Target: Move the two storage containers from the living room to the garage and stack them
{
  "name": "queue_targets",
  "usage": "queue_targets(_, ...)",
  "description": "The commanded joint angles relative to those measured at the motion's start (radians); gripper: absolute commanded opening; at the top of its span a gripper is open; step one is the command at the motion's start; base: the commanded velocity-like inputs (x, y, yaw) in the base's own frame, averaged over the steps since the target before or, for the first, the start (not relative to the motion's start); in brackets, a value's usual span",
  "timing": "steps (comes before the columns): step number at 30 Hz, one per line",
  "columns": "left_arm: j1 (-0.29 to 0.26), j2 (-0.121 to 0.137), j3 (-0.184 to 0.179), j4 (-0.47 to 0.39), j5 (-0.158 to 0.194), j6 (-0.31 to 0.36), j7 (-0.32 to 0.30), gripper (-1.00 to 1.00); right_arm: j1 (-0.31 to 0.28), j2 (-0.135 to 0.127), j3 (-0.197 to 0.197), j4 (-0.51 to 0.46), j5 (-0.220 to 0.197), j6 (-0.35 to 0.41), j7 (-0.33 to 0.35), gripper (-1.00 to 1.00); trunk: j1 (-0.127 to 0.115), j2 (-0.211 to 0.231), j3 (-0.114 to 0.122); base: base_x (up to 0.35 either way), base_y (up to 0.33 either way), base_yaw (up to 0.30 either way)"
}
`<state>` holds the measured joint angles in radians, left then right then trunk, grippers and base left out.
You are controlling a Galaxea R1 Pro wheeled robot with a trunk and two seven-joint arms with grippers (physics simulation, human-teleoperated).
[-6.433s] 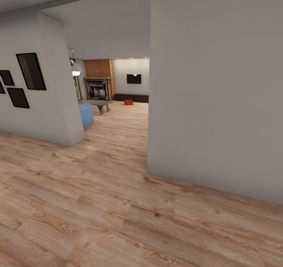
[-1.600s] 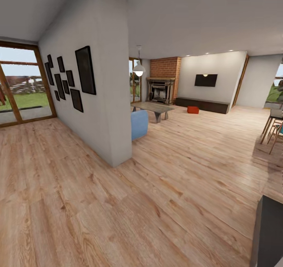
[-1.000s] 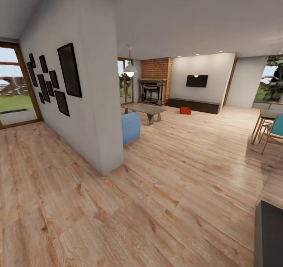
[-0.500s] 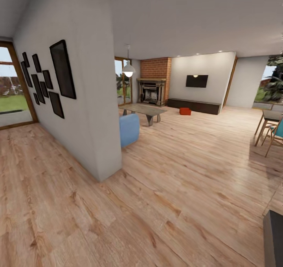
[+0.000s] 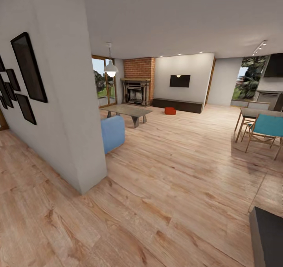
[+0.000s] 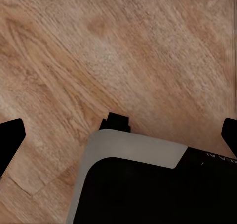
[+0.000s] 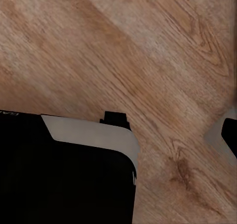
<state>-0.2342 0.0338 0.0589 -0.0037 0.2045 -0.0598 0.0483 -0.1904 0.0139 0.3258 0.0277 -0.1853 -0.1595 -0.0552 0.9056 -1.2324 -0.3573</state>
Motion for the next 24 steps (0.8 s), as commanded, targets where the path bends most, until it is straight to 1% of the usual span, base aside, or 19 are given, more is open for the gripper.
queue_targets(1,-0.001,0.000,0.005,0.001,0.001,-0.003,0.001,1.00,-0.001,0.000,0.009,0.003,-0.010,-0.006,-0.002,1.00,0.001,-0.001,-0.001,0.322,0.000,-0.115)
queue_targets(7,-0.001,0.000,0.005,0.001,0.001,-0.003,0.001,1.00,-0.001,-0.001,0.009,0.003,-0.010,-0.006,-0.002,1.00,0.001,-0.001,-0.001,0.322,0.000,-0.040)
queue_targets(24,-0.001,0.000,0.005,0.001,0.001,-0.003,0.001,1.00,-0.001,-0.007,0.010,0.003,-0.008,-0.008,0.001,1.00,0.001,-0.001,-0.001,0.322,0.000,-0.001)
